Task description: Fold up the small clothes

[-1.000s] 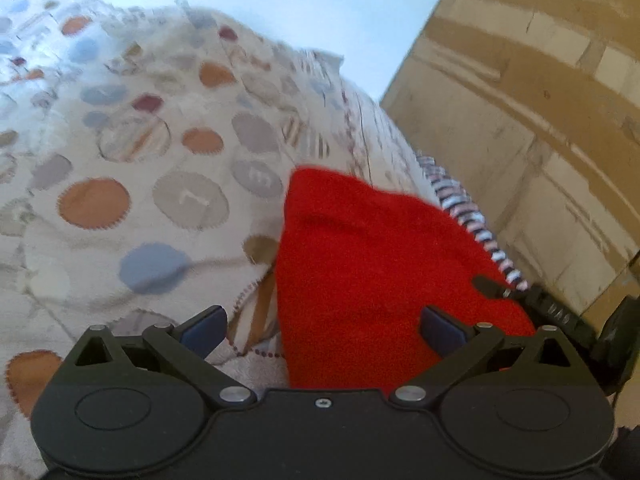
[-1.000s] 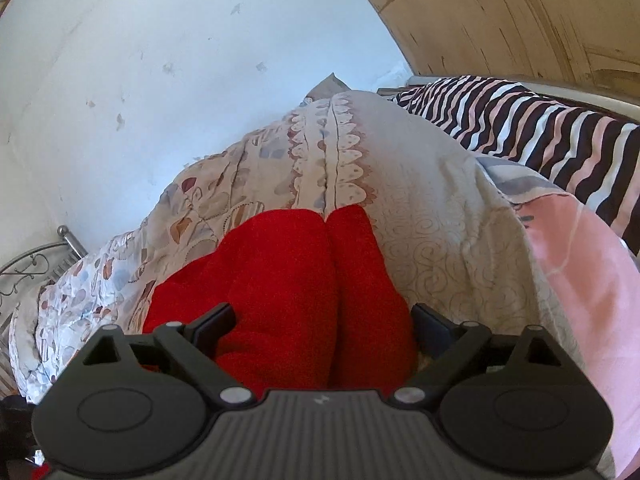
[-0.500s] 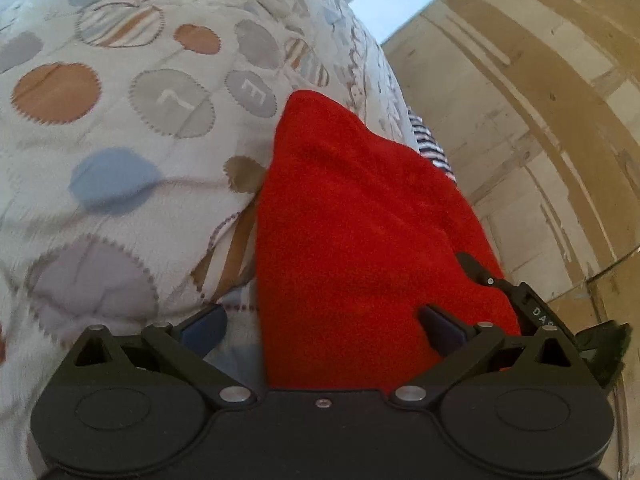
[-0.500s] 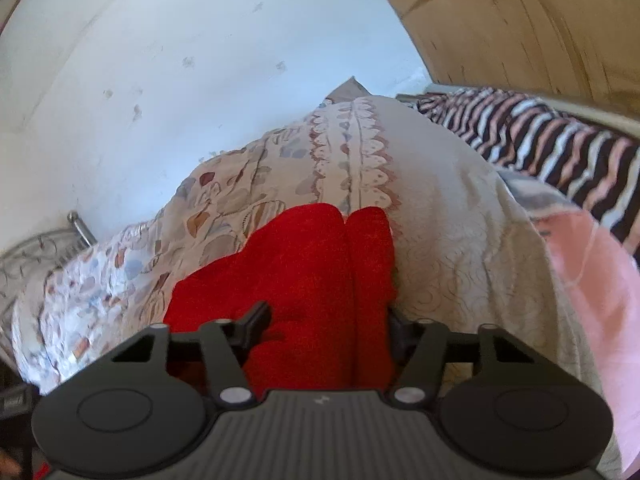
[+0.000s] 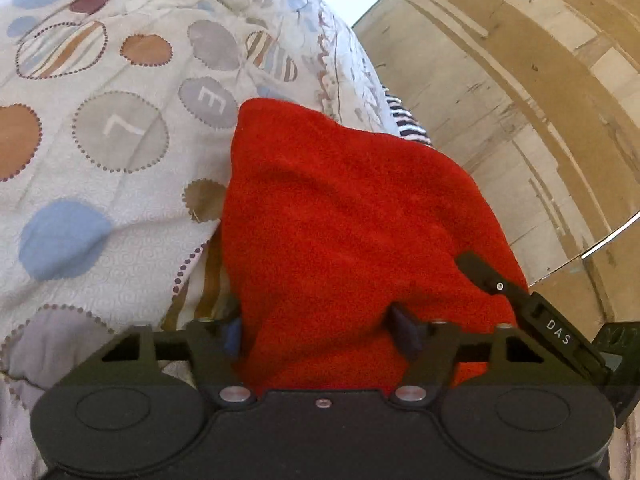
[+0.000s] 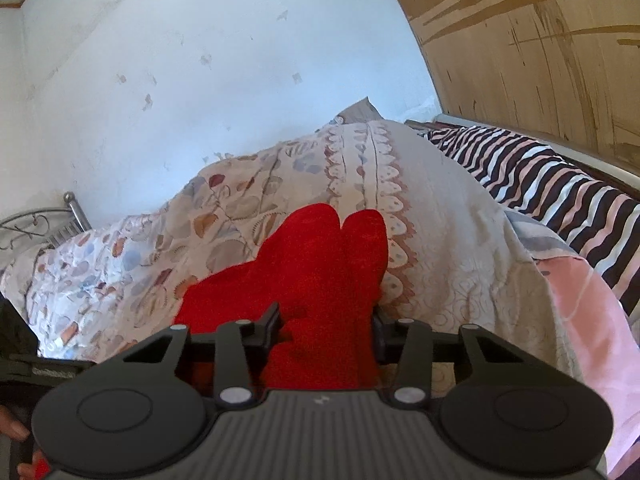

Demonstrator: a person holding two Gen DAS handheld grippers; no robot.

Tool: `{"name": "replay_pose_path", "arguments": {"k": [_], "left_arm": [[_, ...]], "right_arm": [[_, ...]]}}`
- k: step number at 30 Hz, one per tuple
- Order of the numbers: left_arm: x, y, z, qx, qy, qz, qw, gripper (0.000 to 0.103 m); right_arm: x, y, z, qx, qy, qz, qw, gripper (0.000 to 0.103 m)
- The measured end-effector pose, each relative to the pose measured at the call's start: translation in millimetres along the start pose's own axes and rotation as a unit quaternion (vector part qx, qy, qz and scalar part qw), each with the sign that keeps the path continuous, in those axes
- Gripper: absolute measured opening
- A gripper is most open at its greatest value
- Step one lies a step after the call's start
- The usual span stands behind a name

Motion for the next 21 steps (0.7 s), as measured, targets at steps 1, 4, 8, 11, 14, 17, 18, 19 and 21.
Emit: {"name": "replay_pose_path", "arguments": {"k": [1,4,8,11,14,17,18,19,21], "left_arm": [[-4.3,0.1,1.1,-0.012,0.006,-0.004,0.9999,0.053],[-21.5,2.0,-3.0,-0.027,0.013,-0.024,0.9993,0.040],[-54.9,7.1,-28.2,-0.006,-0.009,-0.061,0.9981,0.032],[-87.4,9.8,-48.6,0.016,-0.028,-0.094,0.9951,0.031],[-122.2,2.1,-55.6,0.028,-0.054,-0.127,0.9901,0.031],[-149.1,-12.7,-51.3,0.031,-0.079,-0.148,0.9854,0.031],[-156.5,-18.2,-47.7,0.035,-0.092,-0.156,0.9828,0.031],[-162.4,-22.2,-42.8,0.037,-0.104,-0.162,0.9806,0.031],[-171.5,-31.7,-32.2,0.040,-0.130,-0.171,0.9757,0.031]], "right_arm": [[-2.3,-1.5,1.1,0.000,-0.002,-0.003,1.000,0.046],[-12.4,-4.1,9.3,-0.005,-0.007,-0.012,1.000,0.044],[-27.4,-11.9,30.1,-0.005,-0.027,-0.027,0.999,0.042],[-35.9,-22.5,50.2,-0.008,-0.050,-0.043,0.998,0.042],[-33.3,-33.9,68.7,-0.001,-0.083,-0.046,0.995,0.042],[-14.4,-41.7,87.7,0.015,-0.116,-0.043,0.992,0.042],[-6.1,-43.2,94.4,0.017,-0.124,-0.042,0.991,0.042],[5.4,-44.3,102.5,0.020,-0.135,-0.039,0.990,0.042],[27.1,-43.8,115.1,0.023,-0.148,-0.029,0.988,0.042]]}}
Point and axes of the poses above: each gripper's, at about its wrist camera, not at the fingertips, and x roughly the way its jaws point, z to its left, y to its underside, the point moved 3 cm from there along x, roughly the way its jaws point, and after that the axes turned 1 degree about -x, right-handed, at the moved point
